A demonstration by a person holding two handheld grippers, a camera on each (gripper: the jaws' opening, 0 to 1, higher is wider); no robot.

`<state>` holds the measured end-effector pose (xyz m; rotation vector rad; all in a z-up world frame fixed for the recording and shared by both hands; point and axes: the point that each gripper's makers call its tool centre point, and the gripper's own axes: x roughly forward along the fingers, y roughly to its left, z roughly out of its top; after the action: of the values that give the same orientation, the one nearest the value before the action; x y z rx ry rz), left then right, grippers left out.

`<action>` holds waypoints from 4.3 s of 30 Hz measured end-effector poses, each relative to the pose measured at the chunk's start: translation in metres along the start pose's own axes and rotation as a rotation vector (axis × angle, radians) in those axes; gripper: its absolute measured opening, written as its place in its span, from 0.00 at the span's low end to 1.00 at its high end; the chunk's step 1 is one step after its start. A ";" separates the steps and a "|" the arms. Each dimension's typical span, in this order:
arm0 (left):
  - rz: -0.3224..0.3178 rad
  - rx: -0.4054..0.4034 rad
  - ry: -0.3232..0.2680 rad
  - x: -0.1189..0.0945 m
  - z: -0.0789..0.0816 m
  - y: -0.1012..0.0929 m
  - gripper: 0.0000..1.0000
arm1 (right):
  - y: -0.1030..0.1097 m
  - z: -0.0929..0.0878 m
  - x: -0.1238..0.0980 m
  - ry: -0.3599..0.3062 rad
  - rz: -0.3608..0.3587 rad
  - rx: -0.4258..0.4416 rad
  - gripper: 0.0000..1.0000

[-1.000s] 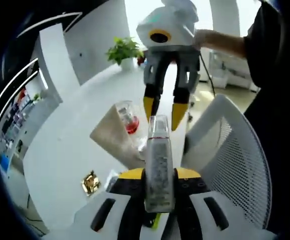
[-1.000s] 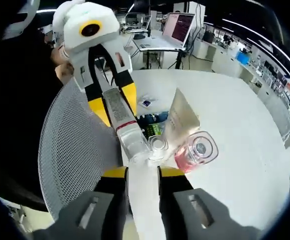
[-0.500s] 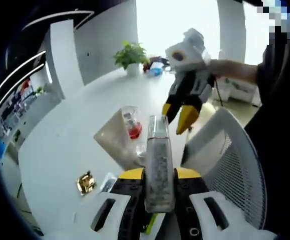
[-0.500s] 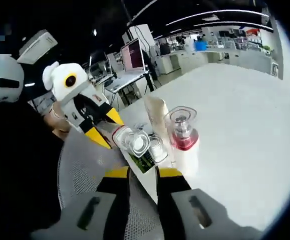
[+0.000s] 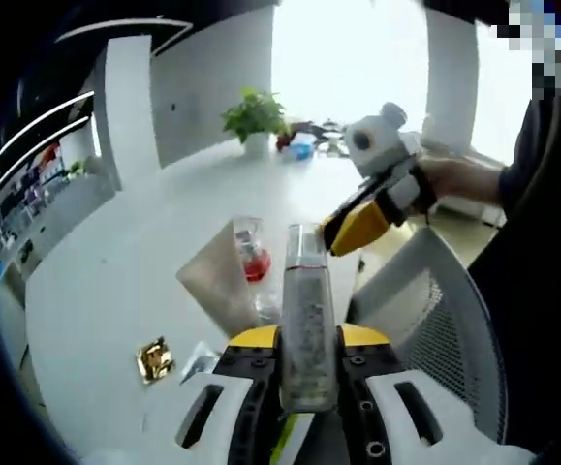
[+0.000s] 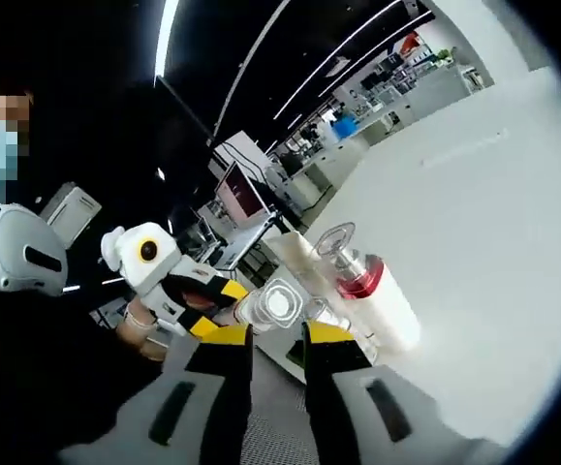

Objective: Arrange the skincare products in the storage area until every visible bottle or jar stands upright without overlapping.

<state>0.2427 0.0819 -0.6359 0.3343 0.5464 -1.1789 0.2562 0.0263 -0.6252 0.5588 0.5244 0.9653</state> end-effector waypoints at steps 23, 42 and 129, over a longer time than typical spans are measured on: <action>-0.030 -0.077 -0.108 0.001 0.021 -0.009 0.17 | 0.023 0.026 0.008 -0.222 0.149 0.253 0.22; -0.048 -0.134 -0.114 0.008 0.020 -0.012 0.18 | 0.032 0.036 0.009 -0.238 0.094 0.122 0.22; -0.063 -0.104 0.045 0.033 -0.025 -0.012 0.23 | -0.035 -0.021 0.031 0.092 -0.113 -0.689 0.20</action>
<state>0.2355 0.0647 -0.6748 0.2569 0.6585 -1.2008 0.2786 0.0412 -0.6690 -0.1330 0.2704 0.9929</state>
